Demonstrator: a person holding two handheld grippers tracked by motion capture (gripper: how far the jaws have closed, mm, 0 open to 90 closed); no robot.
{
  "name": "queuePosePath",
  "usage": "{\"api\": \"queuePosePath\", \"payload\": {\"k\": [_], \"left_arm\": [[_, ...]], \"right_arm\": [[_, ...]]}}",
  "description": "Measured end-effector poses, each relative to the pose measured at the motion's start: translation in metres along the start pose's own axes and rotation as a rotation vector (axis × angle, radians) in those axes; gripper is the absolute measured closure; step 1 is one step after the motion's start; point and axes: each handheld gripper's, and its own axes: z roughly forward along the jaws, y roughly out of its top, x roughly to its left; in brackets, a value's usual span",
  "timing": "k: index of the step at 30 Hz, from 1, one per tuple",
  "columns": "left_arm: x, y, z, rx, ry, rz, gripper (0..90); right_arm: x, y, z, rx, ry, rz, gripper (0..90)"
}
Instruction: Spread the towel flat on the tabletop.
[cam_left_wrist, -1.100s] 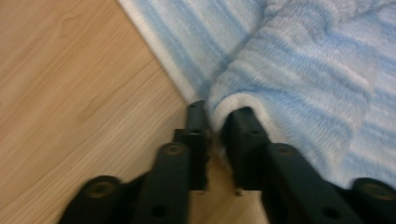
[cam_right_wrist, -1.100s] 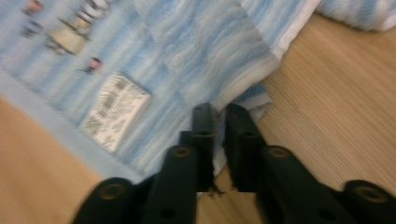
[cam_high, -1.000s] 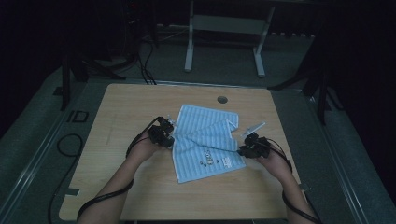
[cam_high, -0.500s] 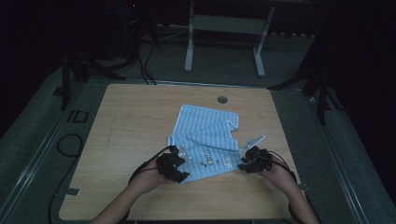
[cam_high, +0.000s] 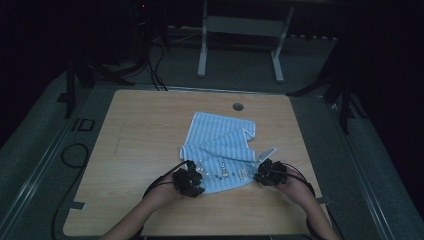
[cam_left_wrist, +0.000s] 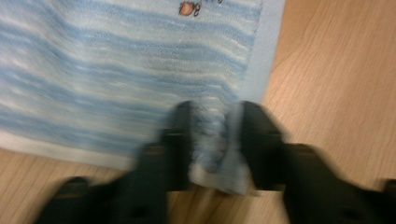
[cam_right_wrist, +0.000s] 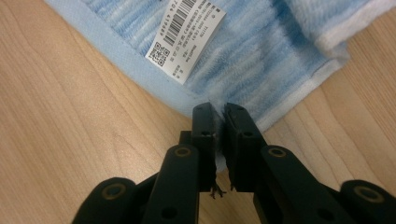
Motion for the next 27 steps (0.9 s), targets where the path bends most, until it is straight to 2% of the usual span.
{"api": "queuePosePath", "payload": {"k": [1, 3, 6, 7, 10, 11, 12, 13, 15, 17, 18, 20, 21, 23, 24, 25, 27], "left_arm": [[-0.001, 0.001, 0.0, 0.008, 0.009, 0.008, 80.8], [-0.001, 0.003, -0.004, 0.021, 0.029, 0.022, 85.9], [-0.002, 0.004, -0.016, -0.015, 0.023, 0.006, 86.6], [-0.004, 0.004, -0.025, -0.035, 0.033, 0.018, 86.7], [-0.013, 0.001, -0.049, -0.081, 0.024, 0.032, 86.5], [-0.013, 0.001, -0.049, -0.081, 0.024, 0.032, 86.5], [-0.013, 0.001, -0.049, -0.081, 0.024, 0.032, 86.5], [-0.026, -0.009, -0.068, -0.105, -0.01, 0.045, 86.4], [-0.038, -0.018, -0.072, -0.097, -0.06, 0.053, 86.3], [-0.052, -0.026, -0.074, -0.076, -0.079, 0.08, 86.2], [-0.059, -0.03, -0.074, -0.065, -0.105, 0.085, 85.9], [-0.073, -0.038, -0.073, -0.039, -0.152, 0.095, 85.1], [-0.079, -0.042, -0.072, -0.02, -0.195, 0.099, 82.4], [-0.086, -0.049, -0.073, -0.022, -0.274, 0.091, 78.2], [-0.087, -0.051, -0.074, -0.021, -0.289, 0.089, 72.1], [-0.087, -0.052, -0.076, -0.028, -0.267, 0.095, 66.3], [-0.078, -0.052, -0.079, -0.047, -0.218, 0.063, 60.9]], "right_arm": [[0.001, 0.001, 0.0, 0.001, 0.002, 0.001, 83.4], [0.001, 0.001, -0.002, -0.002, 0.019, 0.003, 83.9], [0.003, -0.001, -0.011, -0.024, 0.03, 0.006, 83.9], [0.005, -0.001, -0.017, -0.037, 0.031, 0.002, 83.9], [0.019, -0.007, -0.044, -0.094, 0.021, -0.001, 83.9], [0.019, -0.007, -0.044, -0.094, 0.021, -0.001, 83.9], [0.026, -0.011, -0.052, -0.109, 0.016, -0.009, 83.9], [0.047, -0.02, -0.069, -0.127, 0.009, -0.037, 83.8], [0.067, -0.031, -0.08, -0.133, 0.016, -0.061, 83.7], [0.086, -0.042, -0.089, -0.13, 0.036, -0.081, 83.6], [0.095, -0.047, -0.092, -0.127, 0.05, -0.085, 83.6], [0.114, -0.056, -0.096, -0.101, 0.098, -0.103, 82.9], [0.124, -0.061, -0.097, -0.09, 0.127, -0.119, 81.2], [0.139, -0.069, -0.099, -0.079, 0.171, -0.145, 76.3], [0.143, -0.072, -0.101, -0.079, 0.17, -0.149, 69.7], [0.143, -0.074, -0.103, -0.082, 0.154, -0.143, 66.6], [0.135, -0.076, -0.108, -0.106, 0.123, -0.103, 66.3]]}}
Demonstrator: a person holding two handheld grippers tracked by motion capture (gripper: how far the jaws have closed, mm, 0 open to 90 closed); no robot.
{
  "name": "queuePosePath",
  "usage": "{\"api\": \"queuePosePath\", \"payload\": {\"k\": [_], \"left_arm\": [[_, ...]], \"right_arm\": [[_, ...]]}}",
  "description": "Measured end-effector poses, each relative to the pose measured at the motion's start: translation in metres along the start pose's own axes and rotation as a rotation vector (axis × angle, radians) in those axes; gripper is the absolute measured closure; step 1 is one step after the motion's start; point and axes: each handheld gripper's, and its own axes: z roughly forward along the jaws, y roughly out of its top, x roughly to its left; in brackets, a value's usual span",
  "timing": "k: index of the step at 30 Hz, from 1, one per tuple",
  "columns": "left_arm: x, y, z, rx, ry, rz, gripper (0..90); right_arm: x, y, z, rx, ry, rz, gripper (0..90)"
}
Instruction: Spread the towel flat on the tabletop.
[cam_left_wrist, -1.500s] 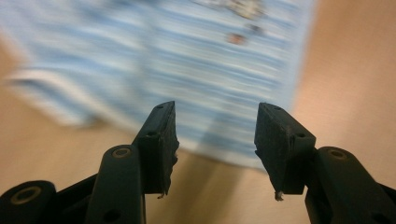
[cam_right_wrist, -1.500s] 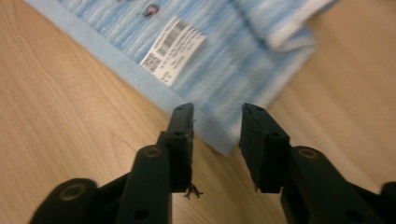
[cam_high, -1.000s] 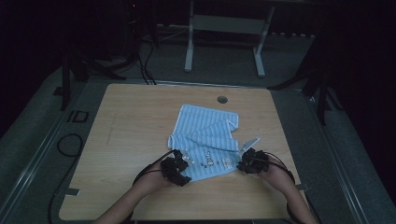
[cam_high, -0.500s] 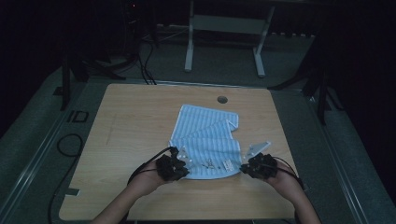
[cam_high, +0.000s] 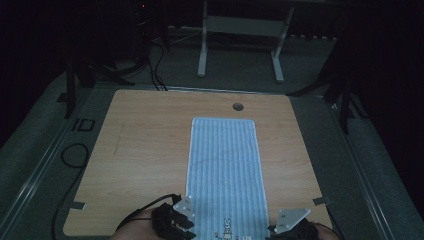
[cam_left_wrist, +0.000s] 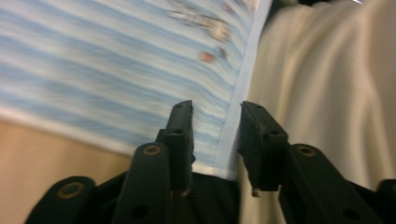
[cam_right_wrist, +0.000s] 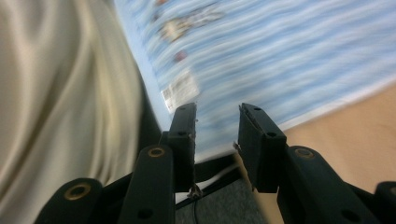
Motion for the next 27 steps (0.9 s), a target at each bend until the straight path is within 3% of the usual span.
{"api": "queuePosePath", "payload": {"k": [3, 7, 10, 11, 15, 17, 22, 27], "left_arm": [[0.018, 0.003, -0.004, -0.026, 0.084, -0.024, 58.3], [0.041, 0.01, 0.006, -0.033, 0.133, -0.033, 55.0], [0.054, 0.016, 0.018, -0.011, 0.159, -0.025, 53.9], [0.054, 0.016, 0.018, -0.011, 0.159, -0.025, 53.8], [0.075, 0.024, 0.032, 0.022, 0.153, -0.036, 52.1], [0.083, 0.026, 0.033, 0.028, 0.162, -0.049, 52.1], [0.107, 0.027, 0.034, 0.052, 0.192, -0.092, 48.6], [0.132, 0.03, 0.032, 0.055, 0.246, -0.142, 47.1]], "right_arm": [[-0.02, 0.003, -0.004, -0.035, -0.062, 0.059, 65.0], [-0.051, 0.014, 0.009, -0.072, -0.104, 0.076, 67.5], [-0.072, 0.023, 0.03, -0.079, -0.091, 0.084, 67.4], [-0.079, 0.026, 0.037, -0.074, -0.091, 0.093, 67.5], [-0.104, 0.036, 0.06, -0.055, -0.076, 0.078, 65.5], [-0.116, 0.04, 0.066, -0.07, -0.051, 0.071, 64.3], [-0.145, 0.046, 0.073, -0.039, -0.028, 0.051, 60.1], [-0.173, 0.049, 0.077, -0.004, -0.048, 0.08, 58.9]]}}
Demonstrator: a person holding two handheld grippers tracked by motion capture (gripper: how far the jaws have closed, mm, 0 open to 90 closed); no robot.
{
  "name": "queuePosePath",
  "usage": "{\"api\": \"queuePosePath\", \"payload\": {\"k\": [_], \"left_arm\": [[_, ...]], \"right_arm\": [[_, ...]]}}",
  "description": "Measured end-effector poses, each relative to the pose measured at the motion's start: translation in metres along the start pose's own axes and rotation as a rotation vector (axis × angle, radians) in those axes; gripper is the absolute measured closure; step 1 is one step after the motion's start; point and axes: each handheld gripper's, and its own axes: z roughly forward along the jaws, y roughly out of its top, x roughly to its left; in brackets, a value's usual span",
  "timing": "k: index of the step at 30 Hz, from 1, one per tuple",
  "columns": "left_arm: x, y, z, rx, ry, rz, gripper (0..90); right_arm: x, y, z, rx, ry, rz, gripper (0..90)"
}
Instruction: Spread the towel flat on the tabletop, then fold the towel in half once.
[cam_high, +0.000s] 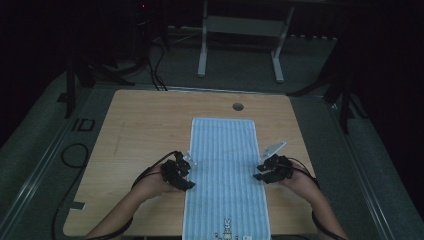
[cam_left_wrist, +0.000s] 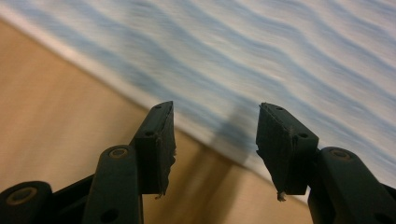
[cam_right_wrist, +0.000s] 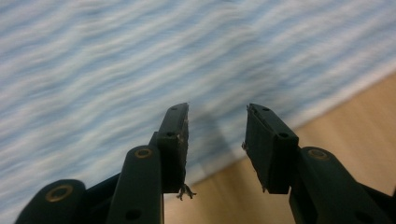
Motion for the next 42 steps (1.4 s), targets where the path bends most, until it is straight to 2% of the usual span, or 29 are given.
{"api": "queuePosePath", "payload": {"k": [2, 3, 7, 11, 12, 13, 15, 19, 23, 28, 30, 32, 33, 35, 37, 40, 42], "left_arm": [[0.007, 0.004, 0.001, -0.002, 0.019, -0.019, 47.1], [0.011, 0.006, 0.001, 0.003, 0.015, -0.025, 47.2], [0.022, 0.017, 0.002, 0.018, 0.042, -0.02, 47.1], [0.042, 0.03, 0.001, -0.029, 0.059, -0.052, 47.1], [0.042, 0.03, 0.001, -0.029, 0.059, -0.052, 46.6], [0.048, 0.034, 0.002, -0.047, 0.058, -0.057, 45.4], [0.057, 0.039, 0.003, -0.066, 0.066, -0.041, 45.1], [0.072, 0.046, 0.012, -0.08, 0.058, -0.069, 45.1], [0.076, 0.049, 0.024, -0.064, 0.054, -0.053, 45.1], [0.078, 0.052, 0.036, -0.038, 0.045, -0.037, 45.1], [0.077, 0.052, 0.038, -0.048, 0.052, -0.03, 45.3], [0.076, 0.051, 0.038, -0.049, 0.06, -0.02, 45.7], [0.076, 0.051, 0.039, -0.049, 0.064, -0.012, 45.9], [0.075, 0.05, 0.038, -0.059, 0.051, -0.009, 51.1], [0.074, 0.051, 0.038, -0.055, 0.045, 0.004, 57.6], [0.074, 0.054, 0.038, -0.043, 0.032, -0.005, 72.2], [0.073, 0.056, 0.038, -0.044, 0.051, -0.008, 82.5]], "right_arm": [[-0.011, 0.003, 0.002, 0.01, -0.022, 0.015, 58.7], [-0.016, 0.004, 0.003, 0.017, -0.025, 0.025, 58.7], [-0.035, 0.01, 0.007, 0.043, -0.048, 0.058, 58.6], [-0.05, 0.016, 0.01, 0.043, -0.058, 0.085, 56.1], [-0.05, 0.016, 0.01, 0.043, -0.058, 0.085, 56.1], [-0.056, 0.021, 0.012, 0.029, -0.061, 0.093, 55.5], [-0.062, 0.026, 0.013, 0.015, -0.076, 0.097, 55.5], [-0.077, 0.035, 0.021, 0.006, -0.091, 0.117, 55.6], [-0.089, 0.042, 0.03, 0.028, -0.097, 0.139, 55.7], [-0.092, 0.044, 0.041, 0.075, -0.089, 0.126, 56.6], [-0.091, 0.044, 0.045, 0.096, -0.087, 0.118, 60.4], [-0.091, 0.044, 0.045, 0.089, -0.071, 0.123, 64.0], [-0.091, 0.044, 0.045, 0.088, -0.057, 0.131, 68.8], [-0.091, 0.044, 0.045, 0.087, -0.043, 0.13, 78.5], [-0.09, 0.045, 0.045, 0.092, -0.033, 0.126, 84.1], [-0.089, 0.047, 0.046, 0.106, -0.043, 0.111, 86.3], [-0.089, 0.049, 0.046, 0.113, -0.065, 0.111, 87.0]]}}
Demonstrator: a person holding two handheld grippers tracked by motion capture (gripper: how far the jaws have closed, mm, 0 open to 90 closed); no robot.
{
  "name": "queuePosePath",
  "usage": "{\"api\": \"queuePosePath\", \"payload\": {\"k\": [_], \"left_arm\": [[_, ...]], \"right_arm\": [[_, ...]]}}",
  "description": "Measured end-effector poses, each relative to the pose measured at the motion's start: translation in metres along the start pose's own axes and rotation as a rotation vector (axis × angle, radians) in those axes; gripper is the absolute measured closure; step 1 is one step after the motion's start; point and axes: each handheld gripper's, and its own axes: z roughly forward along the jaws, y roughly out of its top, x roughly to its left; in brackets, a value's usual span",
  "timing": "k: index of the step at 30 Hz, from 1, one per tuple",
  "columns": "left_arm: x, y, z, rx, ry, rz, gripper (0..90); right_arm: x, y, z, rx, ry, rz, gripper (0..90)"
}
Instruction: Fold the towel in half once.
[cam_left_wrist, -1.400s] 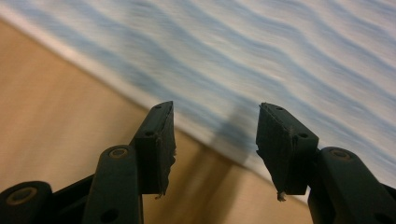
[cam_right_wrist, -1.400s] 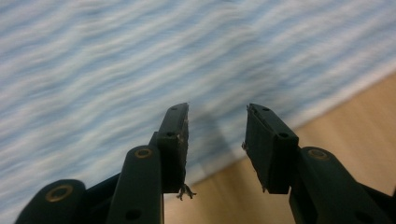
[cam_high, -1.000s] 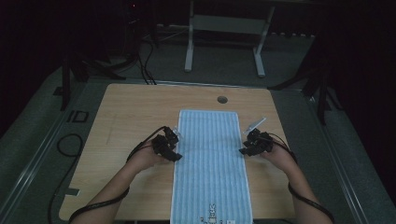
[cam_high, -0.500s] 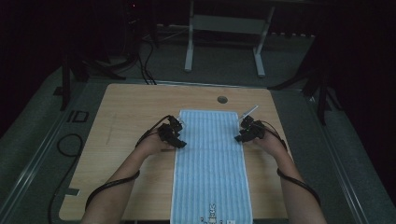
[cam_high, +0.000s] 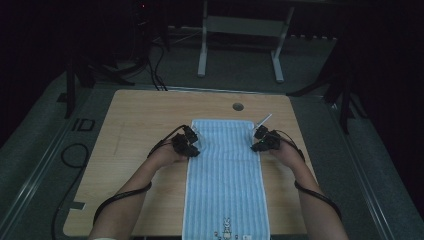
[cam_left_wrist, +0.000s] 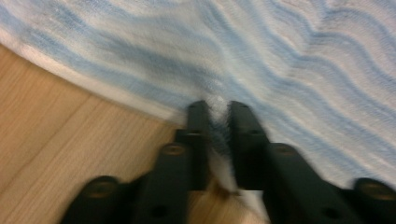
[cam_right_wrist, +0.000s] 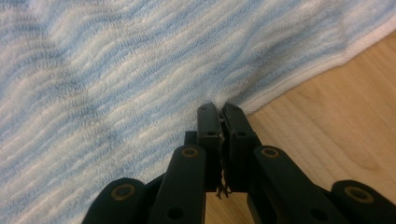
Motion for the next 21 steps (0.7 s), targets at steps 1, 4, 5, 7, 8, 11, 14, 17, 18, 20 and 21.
{"api": "queuePosePath", "payload": {"k": [1, 4, 5, 7, 8, 11, 14, 17, 18, 20, 21], "left_arm": [[0.001, 0.001, -0.001, -0.005, 0.011, -0.007, 83.9], [0.007, 0.005, -0.007, -0.056, 0.03, -0.06, 85.4], [0.009, 0.007, -0.01, -0.064, 0.032, -0.077, 85.4], [0.01, 0.011, -0.016, -0.085, 0.046, -0.08, 85.3], [0.011, 0.014, -0.019, -0.09, 0.051, -0.078, 85.2], [0.01, 0.021, -0.033, -0.115, 0.08, -0.074, 85.2], [0.008, 0.024, -0.052, -0.158, 0.1, -0.071, 85.0], [0.001, 0.022, -0.073, -0.185, 0.137, -0.065, 84.4], [-0.003, 0.021, -0.079, -0.185, 0.147, -0.049, 84.4], [-0.013, 0.016, -0.09, -0.192, 0.161, -0.024, 84.1], [-0.018, 0.012, -0.095, -0.193, 0.172, -0.02, 83.8]], "right_arm": [[-0.001, 0.001, 0.0, 0.0, -0.009, 0.001, 87.1], [-0.005, 0.002, -0.003, -0.006, -0.026, 0.022, 87.3], [-0.006, 0.003, -0.005, -0.011, -0.032, 0.031, 87.3], [-0.009, 0.007, -0.012, -0.028, -0.045, 0.041, 87.3], [-0.01, 0.009, -0.017, -0.035, -0.06, 0.04, 87.3], [-0.011, 0.017, -0.034, -0.06, -0.09, 0.032, 87.3], [-0.01, 0.023, -0.054, -0.094, -0.102, 0.03, 87.3], [-0.004, 0.025, -0.076, -0.125, -0.107, 0.01, 87.2], [-0.001, 0.025, -0.083, -0.143, -0.102, 0.005, 87.2], [0.008, 0.023, -0.096, -0.168, -0.102, -0.009, 87.2], [0.013, 0.021, -0.1, -0.181, -0.099, -0.011, 87.2]]}}
